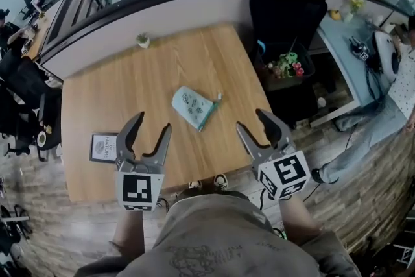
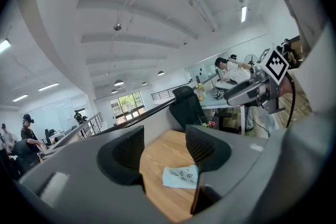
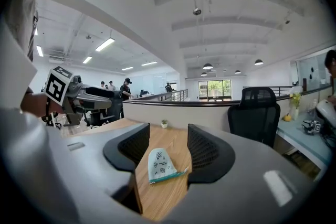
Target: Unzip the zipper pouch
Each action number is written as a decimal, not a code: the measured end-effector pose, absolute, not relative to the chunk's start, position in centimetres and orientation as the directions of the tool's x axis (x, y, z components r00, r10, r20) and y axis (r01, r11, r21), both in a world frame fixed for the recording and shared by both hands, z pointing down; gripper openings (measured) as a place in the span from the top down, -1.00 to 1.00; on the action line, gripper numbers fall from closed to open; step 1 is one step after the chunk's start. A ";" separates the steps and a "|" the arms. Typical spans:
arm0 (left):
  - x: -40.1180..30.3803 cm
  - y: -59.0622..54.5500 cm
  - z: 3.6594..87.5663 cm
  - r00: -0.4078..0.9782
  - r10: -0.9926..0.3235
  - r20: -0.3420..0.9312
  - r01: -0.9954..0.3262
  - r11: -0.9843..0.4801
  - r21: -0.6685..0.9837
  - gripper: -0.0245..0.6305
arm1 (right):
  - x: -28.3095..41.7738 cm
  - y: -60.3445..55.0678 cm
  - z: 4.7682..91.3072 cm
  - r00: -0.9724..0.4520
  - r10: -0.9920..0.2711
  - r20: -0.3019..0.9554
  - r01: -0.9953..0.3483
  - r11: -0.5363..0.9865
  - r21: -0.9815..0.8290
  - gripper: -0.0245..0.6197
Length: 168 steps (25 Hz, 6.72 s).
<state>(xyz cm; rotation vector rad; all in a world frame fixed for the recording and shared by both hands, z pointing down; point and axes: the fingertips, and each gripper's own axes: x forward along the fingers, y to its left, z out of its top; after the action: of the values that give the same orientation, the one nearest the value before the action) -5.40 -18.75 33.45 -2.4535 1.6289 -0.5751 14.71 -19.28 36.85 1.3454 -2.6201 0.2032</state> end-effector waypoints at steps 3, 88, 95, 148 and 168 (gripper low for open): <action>-5.6 -18.9 33.4 0.378 -0.899 0.219 -0.833 -0.434 -0.344 0.17 | 14.4 -19.2 37.3 -0.555 -0.794 0.249 -0.826 0.561 -0.052 0.27; -1.8 -22.5 45.4 0.848 -0.447 0.285 -0.514 -0.825 0.234 0.79 | 8.5 -20.1 42.2 -0.626 -0.708 0.326 -0.779 0.571 -0.259 0.28; -5.1 -20.5 40.2 0.827 -0.528 0.191 -0.561 -0.764 0.317 0.79 | 6.0 -18.8 38.4 -0.708 -0.657 0.260 -0.706 0.654 -0.271 0.29; -3.1 -14.6 38.2 0.858 -0.447 0.252 -0.505 -0.823 0.260 0.80 | -2.4 -13.1 36.4 -0.764 -0.253 0.593 0.011 0.915 0.404 0.87; -1.9 -8.7 37.4 0.925 -0.207 0.318 -0.231 -0.972 0.041 0.82 | 1.7 -18.6 36.6 -0.857 -0.248 0.452 -0.361 0.914 -0.183 0.90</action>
<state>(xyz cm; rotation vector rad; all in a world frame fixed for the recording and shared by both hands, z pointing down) -1.85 -8.74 37.42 -3.1581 0.3599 -0.5076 1.75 -18.62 36.59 0.4427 -2.6470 0.3661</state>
